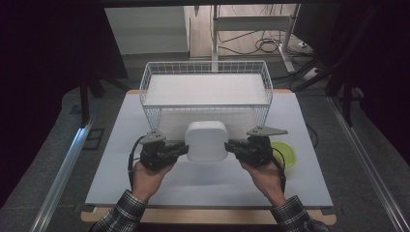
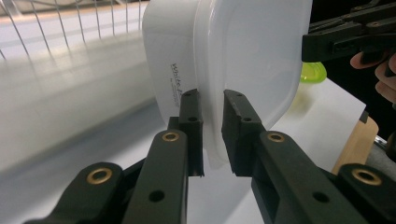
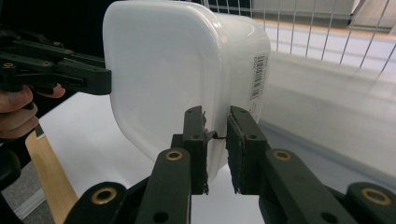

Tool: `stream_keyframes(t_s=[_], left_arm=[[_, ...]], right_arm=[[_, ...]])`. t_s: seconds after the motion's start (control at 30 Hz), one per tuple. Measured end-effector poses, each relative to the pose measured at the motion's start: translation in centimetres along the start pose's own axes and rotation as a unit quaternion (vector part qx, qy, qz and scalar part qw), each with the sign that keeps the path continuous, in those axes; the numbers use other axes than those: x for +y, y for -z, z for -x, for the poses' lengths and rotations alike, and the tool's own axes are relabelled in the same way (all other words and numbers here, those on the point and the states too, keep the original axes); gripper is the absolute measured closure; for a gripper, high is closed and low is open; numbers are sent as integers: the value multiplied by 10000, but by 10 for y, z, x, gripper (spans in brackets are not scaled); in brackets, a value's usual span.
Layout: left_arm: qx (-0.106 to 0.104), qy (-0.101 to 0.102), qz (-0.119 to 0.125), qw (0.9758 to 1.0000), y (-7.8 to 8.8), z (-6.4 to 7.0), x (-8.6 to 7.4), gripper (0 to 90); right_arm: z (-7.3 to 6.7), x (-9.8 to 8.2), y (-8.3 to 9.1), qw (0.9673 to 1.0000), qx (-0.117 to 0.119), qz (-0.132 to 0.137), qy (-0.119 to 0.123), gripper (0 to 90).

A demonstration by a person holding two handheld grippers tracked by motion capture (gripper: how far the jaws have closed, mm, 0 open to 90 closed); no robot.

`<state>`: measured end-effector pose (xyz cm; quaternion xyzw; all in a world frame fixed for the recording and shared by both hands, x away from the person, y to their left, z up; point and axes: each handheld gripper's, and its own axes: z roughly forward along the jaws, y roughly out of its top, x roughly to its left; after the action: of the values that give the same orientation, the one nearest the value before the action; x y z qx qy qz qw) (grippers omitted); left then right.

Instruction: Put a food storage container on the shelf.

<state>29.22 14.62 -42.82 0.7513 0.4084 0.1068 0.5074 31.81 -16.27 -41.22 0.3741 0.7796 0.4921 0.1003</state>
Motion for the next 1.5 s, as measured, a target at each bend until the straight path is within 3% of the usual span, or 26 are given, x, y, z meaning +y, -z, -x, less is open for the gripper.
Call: stream_keyframes(t_s=[0.33, 0.87, 1.5], left_arm=[[79, -203, 190, 9996, 14, -1, 34, 790], [219, -314, 460, 9982, 32, -6, 82, 791], [200, -196, 633, 9976, 27, -24, 124, 791]], right_arm=[[0, 31, 7, 9998, 36, 201, 66, 781], [-2, 83, 9, 9988, 22, 453, 155, 777], [9, 130, 6, 9979, -114, 620, 167, 775]])
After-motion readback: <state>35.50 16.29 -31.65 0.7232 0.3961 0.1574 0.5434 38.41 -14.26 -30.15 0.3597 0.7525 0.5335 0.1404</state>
